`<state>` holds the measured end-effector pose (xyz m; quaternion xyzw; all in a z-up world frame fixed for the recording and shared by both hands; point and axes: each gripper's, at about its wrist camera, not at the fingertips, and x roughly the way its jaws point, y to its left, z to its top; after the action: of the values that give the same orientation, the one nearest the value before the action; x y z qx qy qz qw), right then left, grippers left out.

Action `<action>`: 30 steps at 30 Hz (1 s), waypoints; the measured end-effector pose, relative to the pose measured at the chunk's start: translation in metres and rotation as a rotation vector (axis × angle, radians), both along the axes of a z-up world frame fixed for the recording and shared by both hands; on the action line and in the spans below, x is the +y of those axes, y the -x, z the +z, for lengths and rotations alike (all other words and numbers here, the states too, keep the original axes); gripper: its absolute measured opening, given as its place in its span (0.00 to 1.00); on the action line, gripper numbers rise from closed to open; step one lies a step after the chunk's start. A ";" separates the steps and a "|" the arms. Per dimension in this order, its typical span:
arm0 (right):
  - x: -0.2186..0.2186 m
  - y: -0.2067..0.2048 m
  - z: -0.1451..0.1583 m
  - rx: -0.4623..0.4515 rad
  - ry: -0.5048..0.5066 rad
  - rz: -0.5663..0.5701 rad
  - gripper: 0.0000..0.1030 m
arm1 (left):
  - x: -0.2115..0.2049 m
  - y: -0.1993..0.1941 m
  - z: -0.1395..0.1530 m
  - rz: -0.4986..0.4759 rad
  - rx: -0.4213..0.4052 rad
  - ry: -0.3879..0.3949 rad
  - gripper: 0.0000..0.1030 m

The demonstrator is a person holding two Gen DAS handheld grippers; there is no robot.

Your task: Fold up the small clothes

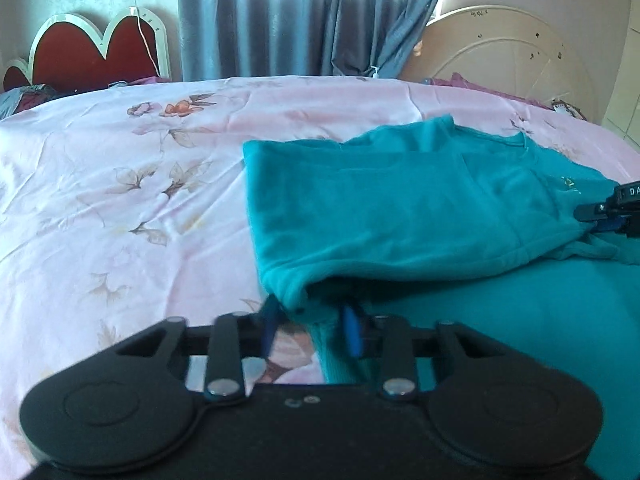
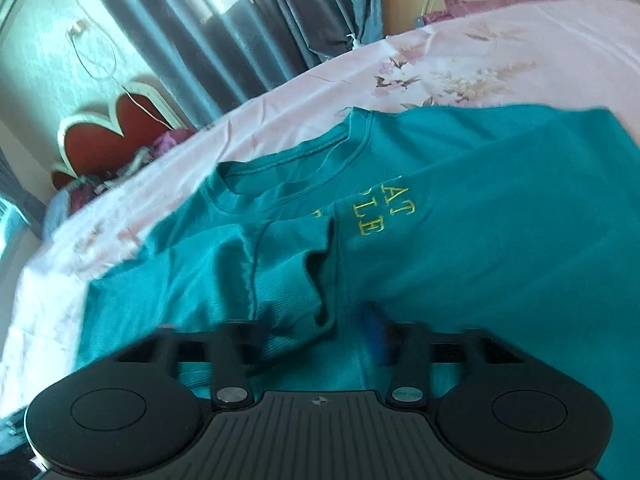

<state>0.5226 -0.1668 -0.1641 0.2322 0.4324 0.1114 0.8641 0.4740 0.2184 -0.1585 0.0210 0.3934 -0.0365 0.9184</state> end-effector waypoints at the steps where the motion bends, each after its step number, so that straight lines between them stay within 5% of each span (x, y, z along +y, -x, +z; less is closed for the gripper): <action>1: -0.001 -0.001 0.000 0.005 -0.011 0.002 0.17 | 0.003 0.001 -0.002 -0.001 -0.001 0.001 0.26; 3: 0.000 -0.003 0.001 0.007 -0.011 0.018 0.06 | 0.008 0.005 -0.003 -0.010 0.004 0.017 0.21; 13: -0.009 0.042 0.070 -0.289 0.109 -0.030 0.03 | 0.009 -0.003 -0.004 -0.096 0.027 0.011 0.12; 18: -0.025 0.046 0.023 -0.109 0.141 -0.073 0.03 | 0.007 -0.002 -0.005 -0.133 0.027 -0.014 0.12; 27: -0.028 0.056 0.009 -0.091 0.106 -0.129 0.03 | 0.008 -0.002 -0.006 -0.188 0.026 -0.039 0.12; 30: -0.029 0.058 0.007 -0.082 0.078 -0.131 0.04 | 0.009 0.001 -0.004 -0.184 0.021 -0.049 0.23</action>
<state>0.4643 -0.1957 -0.1567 0.2215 0.3845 0.0469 0.8949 0.4731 0.2270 -0.1620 0.0789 0.4001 -0.1111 0.9063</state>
